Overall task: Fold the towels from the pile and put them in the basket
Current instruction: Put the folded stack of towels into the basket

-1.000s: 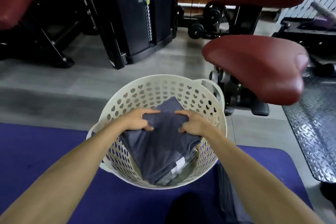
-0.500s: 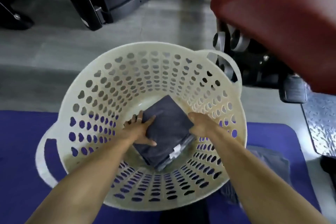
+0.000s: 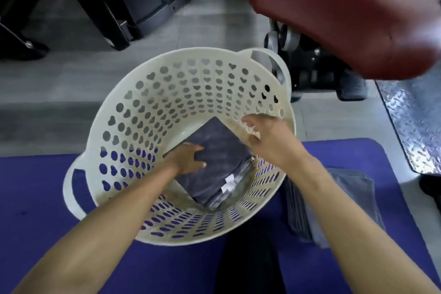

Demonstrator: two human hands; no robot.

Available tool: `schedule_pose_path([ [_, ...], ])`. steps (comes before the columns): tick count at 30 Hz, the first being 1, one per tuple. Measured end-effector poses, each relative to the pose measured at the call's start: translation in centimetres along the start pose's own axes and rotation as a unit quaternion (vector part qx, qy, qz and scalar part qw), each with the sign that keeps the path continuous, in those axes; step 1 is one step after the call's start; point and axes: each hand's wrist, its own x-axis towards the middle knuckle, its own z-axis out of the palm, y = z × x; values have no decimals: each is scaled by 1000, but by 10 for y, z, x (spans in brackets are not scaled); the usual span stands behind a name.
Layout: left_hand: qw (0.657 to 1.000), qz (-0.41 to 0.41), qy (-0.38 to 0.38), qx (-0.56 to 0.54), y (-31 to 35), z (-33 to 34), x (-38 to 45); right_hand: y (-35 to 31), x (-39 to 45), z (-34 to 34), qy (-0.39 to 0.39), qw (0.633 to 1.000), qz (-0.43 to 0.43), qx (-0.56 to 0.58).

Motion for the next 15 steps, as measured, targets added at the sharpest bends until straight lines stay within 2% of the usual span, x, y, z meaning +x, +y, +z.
schedule_pose_path([
  [2,991,28,70,-109,31,-16,-18,11,-34,-26,78,992,-3,102],
  [5,958,95,149,-227,85,-32,-55,34,-86,-54,148,972,6,180],
  [8,924,192,192,-268,148,-38,-91,74,-133,-65,181,961,42,203],
  [11,908,259,188,-271,210,-23,-112,124,-170,-65,184,958,76,207],
  [15,914,284,149,-249,283,29,-102,201,-213,-53,191,952,128,203],
])
